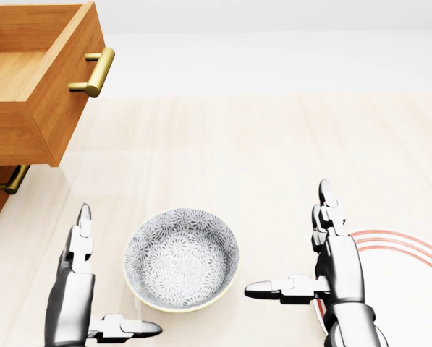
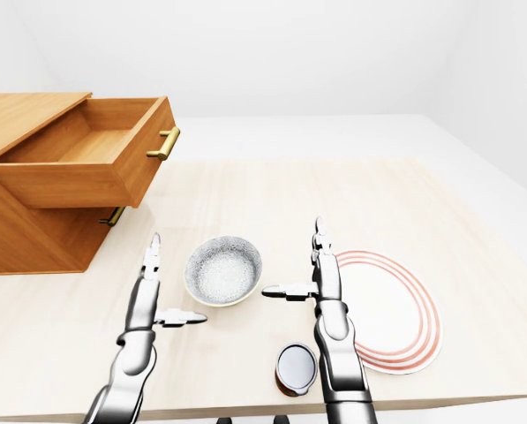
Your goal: Put the bowl on top of the cabinet.
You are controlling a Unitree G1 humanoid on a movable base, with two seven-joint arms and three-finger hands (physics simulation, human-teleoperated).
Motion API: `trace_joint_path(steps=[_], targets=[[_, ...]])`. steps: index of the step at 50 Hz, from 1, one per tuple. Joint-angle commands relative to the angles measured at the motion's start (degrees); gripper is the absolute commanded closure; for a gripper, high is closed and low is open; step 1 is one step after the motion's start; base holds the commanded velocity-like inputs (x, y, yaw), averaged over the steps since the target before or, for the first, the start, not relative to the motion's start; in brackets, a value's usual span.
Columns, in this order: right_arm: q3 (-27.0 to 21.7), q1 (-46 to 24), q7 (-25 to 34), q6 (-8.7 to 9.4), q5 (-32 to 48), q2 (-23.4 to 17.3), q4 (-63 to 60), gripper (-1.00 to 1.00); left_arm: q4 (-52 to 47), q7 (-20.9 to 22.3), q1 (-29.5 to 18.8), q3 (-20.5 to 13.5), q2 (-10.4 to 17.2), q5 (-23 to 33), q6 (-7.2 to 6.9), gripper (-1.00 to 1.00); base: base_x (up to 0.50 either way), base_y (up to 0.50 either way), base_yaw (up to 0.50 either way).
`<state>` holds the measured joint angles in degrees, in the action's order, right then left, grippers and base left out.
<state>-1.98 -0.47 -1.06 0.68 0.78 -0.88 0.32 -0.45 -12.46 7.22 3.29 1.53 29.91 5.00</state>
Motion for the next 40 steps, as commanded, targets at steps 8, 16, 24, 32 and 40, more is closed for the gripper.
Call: trace_joint_path(steps=[8,16,24,32,40], targets=[[0.1,-0.2,0.1,-0.22,0.1,0.0,0.4,-1.0,3.5,-12.8,1.2,1.4,0.8,17.0,0.0,-1.0,0.0,0.0,0.0],[0.2,-0.3,0.0,-0.47,0.3,0.1,0.8,-1.0,5.1,-17.5,0.3,2.1,1.2,25.0,0.0,-1.0,0.0,0.0,0.0],[0.2,-0.4,0.0,-0.83,0.3,0.0,1.3,-1.0,5.2,-17.5,-0.7,4.0,2.5,35.1,0.0,-1.0,0.0,0.0,0.0],[0.2,0.0,0.2,-0.79,0.3,0.1,0.6,-1.0,8.3,-17.5,-2.8,6.6,2.2,35.7,0.0,-1.0,0.0,0.0,0.0],[0.3,-0.2,0.2,-0.61,0.4,0.1,0.6,-1.0,13.8,-17.5,-6.1,8.0,2.3,40.2,0.0,-1.0,0.0,0.0,0.0]])
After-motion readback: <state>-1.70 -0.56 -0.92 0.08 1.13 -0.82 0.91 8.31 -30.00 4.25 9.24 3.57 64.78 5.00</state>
